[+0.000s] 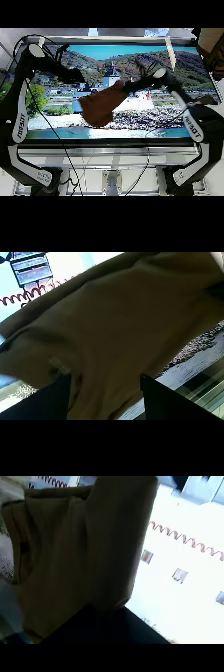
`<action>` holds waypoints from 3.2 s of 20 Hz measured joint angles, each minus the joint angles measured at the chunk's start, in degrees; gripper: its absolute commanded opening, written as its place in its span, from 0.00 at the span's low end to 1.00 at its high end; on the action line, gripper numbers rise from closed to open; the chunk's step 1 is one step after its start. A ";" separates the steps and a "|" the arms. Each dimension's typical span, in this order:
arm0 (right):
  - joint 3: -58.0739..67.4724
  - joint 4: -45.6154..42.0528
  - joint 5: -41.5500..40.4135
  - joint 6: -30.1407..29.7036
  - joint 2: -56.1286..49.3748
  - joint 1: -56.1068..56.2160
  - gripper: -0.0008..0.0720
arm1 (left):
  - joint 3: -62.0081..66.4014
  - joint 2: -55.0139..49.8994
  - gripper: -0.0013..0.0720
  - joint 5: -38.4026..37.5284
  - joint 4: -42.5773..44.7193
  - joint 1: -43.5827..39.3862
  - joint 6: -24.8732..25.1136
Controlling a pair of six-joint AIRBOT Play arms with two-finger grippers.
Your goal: Fold the shirts.
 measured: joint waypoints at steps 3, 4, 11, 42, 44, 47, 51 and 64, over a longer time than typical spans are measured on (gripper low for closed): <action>7.76 -9.86 1.46 3.06 4.11 -6.45 0.05 | 0.00 0.00 0.70 0.00 0.44 0.00 0.20; 9.97 -13.70 1.66 4.20 5.31 -8.92 0.05 | 0.00 0.00 0.70 0.00 0.48 0.00 0.44; 18.93 -40.89 17.81 15.93 9.53 -30.71 0.05 | -0.02 0.00 0.70 0.33 1.38 0.00 1.44; 19.91 15.93 36.52 20.79 19.80 -91.56 0.05 | -0.02 0.00 0.03 1.66 1.95 0.00 1.49; 19.96 21.51 36.41 20.50 19.82 -84.80 0.05 | -0.02 0.00 0.03 1.42 1.95 0.00 1.51; 20.04 25.44 35.80 19.43 19.93 -69.77 0.05 | -0.02 0.00 0.03 0.61 1.95 0.00 1.51; 20.06 23.67 27.93 14.78 20.00 -45.20 0.05 | -0.02 0.00 0.03 -0.46 1.95 0.00 1.51; 20.04 -42.86 15.02 18.91 20.00 4.57 0.05 | -0.02 0.00 0.03 -1.27 1.95 0.00 1.51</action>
